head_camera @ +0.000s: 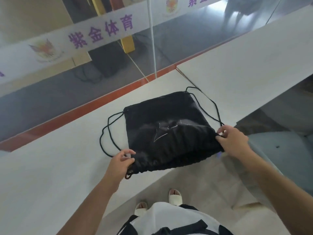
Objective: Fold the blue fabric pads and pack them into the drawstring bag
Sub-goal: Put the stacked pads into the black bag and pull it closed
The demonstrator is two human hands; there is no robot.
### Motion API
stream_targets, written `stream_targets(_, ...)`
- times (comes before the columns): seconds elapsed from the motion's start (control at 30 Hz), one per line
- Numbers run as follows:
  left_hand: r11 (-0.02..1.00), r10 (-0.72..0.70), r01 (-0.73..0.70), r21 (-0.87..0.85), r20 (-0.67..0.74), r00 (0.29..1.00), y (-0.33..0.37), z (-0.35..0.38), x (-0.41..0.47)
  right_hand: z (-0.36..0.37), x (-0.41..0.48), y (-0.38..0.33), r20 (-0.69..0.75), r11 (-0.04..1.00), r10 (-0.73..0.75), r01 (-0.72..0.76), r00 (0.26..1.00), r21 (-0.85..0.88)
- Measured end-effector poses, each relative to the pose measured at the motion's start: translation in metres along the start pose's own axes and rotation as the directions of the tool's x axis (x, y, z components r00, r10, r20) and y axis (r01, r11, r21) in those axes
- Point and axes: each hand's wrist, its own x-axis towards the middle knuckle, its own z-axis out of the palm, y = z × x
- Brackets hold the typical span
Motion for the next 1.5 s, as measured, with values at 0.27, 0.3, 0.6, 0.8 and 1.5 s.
stream_targets(0.27,0.96,0.216,-0.234,-0.153,-0.123,0.969,0.114,-0.052,-0.002,-0.088,0.015,-0.089,0.095,0.68,-0.164,0.042,0.982,0.732)
stream_targets(0.3,0.948,0.225,-0.249,-0.198,-0.137,0.965,0.13,-0.06,-0.004,-0.098,0.018,-0.105,0.087,0.644,-0.175,0.047,0.981,0.764)
stream_targets(0.6,0.804,0.31,-0.404,-0.435,-0.273,0.911,0.211,-0.109,-0.061,-0.151,0.029,-0.209,-0.058,0.4,-0.24,0.153,0.969,0.903)
stream_targets(0.8,0.675,0.403,-0.553,-0.488,-0.384,0.831,0.208,-0.156,-0.103,-0.175,0.006,-0.248,-0.099,0.228,-0.296,0.171,0.95,0.958)
stream_targets(1.5,0.962,0.269,-0.262,-0.082,0.084,0.96,0.041,-0.246,-0.045,-0.017,0.012,-0.208,0.533,0.747,-0.544,0.084,0.648,0.66)
